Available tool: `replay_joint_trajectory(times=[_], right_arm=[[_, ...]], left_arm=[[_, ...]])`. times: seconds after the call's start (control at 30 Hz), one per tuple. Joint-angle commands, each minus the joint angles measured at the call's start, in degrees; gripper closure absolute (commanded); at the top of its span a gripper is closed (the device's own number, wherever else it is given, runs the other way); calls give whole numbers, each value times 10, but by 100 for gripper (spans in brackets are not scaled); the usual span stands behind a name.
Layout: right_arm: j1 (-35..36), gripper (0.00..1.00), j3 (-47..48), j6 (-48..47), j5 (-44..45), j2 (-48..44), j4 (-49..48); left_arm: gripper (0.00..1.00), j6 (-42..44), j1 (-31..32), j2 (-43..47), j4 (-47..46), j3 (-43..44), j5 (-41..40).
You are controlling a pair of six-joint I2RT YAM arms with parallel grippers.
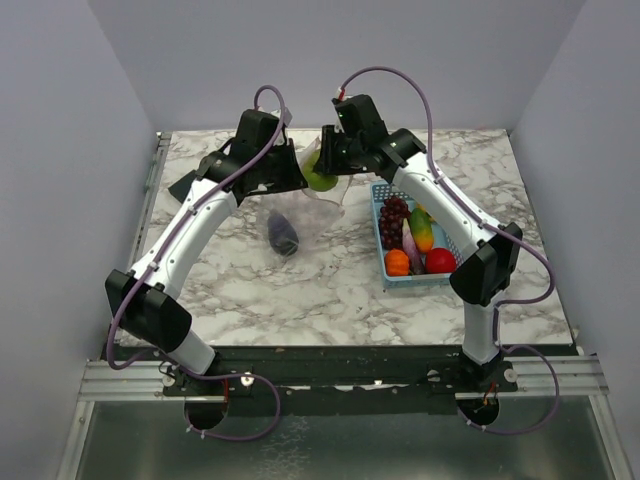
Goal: Place the food in the zip-top bag and seal the zipper
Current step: Place the fake vegetable in the zipper food storage bag.
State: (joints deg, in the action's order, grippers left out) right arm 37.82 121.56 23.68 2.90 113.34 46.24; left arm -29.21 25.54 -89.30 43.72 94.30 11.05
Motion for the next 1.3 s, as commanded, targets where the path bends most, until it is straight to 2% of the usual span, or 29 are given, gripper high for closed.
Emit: replay_joint_trajectory(times=[0.0,0.07,0.1,0.27,0.87,1.07,1.27], right_arm=[[2,55,13,13,-10,4,-28],[2,39,14,16,-18,6,-33],[2,34,15,18,-23,6,-35],[2,20,19,24,-46,6,-41],[2,17,-31,20,-38,-74,-62],[2,14,-5,24,-44,-47,-53],[2,6,17,27,-50,-14,-45]], left_arm=[[100,10,-7,-5,-3,16,19],[100,11,-9,-5,-3,15,20],[100,11,-10,-4,-3,15,20],[100,12,-20,-2,-3,11,24],[100,15,-51,0,-3,13,49],[100,11,-51,1,-3,16,57],[100,11,-51,5,-3,11,62]])
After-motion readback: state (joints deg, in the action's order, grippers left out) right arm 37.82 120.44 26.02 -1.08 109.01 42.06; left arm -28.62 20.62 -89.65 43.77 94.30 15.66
